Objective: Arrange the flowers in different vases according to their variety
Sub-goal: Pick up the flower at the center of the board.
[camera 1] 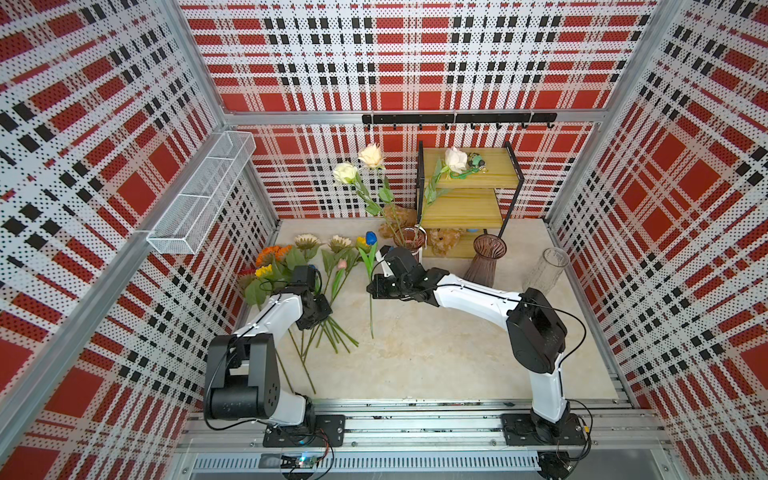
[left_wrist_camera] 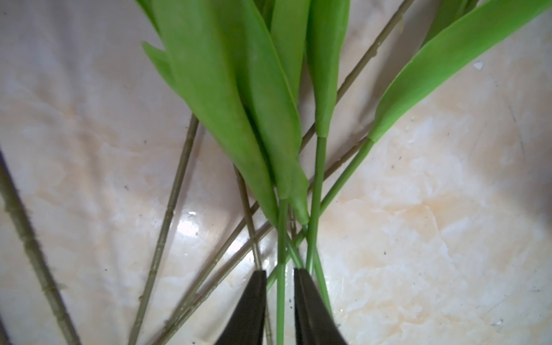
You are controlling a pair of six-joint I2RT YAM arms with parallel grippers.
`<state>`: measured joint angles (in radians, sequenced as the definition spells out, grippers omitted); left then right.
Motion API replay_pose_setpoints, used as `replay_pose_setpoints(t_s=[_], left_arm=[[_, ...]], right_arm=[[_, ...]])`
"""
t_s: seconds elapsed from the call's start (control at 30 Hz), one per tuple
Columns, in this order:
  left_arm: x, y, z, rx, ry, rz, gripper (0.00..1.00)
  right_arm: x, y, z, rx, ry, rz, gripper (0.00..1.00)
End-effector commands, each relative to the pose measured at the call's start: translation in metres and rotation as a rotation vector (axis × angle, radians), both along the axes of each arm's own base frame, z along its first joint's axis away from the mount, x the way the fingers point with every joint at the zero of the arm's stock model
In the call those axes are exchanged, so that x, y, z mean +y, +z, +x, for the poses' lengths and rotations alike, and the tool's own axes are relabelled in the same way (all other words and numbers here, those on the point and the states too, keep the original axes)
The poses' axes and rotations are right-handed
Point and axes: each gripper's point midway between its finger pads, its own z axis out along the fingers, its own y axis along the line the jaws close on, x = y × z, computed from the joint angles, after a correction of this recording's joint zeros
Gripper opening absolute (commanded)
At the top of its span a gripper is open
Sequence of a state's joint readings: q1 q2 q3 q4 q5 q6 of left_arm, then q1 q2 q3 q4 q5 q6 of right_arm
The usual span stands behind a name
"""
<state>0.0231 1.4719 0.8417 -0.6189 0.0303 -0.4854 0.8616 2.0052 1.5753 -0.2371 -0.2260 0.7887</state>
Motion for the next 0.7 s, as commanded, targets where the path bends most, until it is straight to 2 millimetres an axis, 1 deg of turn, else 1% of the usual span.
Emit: replay_pose_setpoints(t_s=[0.0, 0.13, 0.23, 0.43, 0.67], left_arm=[[-0.006, -0.002, 0.007, -0.016, -0.014, -0.018, 0.23], [-0.01, -0.005, 0.01, -0.013, -0.023, -0.019, 0.21], [-0.011, -0.011, 0.008, 0.005, -0.027, -0.018, 0.21], [-0.01, -0.015, 0.005, 0.018, -0.022, -0.006, 0.19], [-0.008, -0.018, 0.002, 0.025, -0.019, 0.003, 0.12]], right_arm=[[-0.001, 0.02, 0.005, -0.036, -0.005, 0.02, 0.0], [-0.003, 0.021, 0.006, -0.036, -0.006, 0.018, 0.0], [-0.004, 0.02, 0.006, -0.034, -0.009, 0.016, 0.0], [-0.004, 0.019, 0.006, -0.029, -0.01, 0.017, 0.0], [-0.004, 0.02, 0.006, -0.031, -0.01, 0.018, 0.0]])
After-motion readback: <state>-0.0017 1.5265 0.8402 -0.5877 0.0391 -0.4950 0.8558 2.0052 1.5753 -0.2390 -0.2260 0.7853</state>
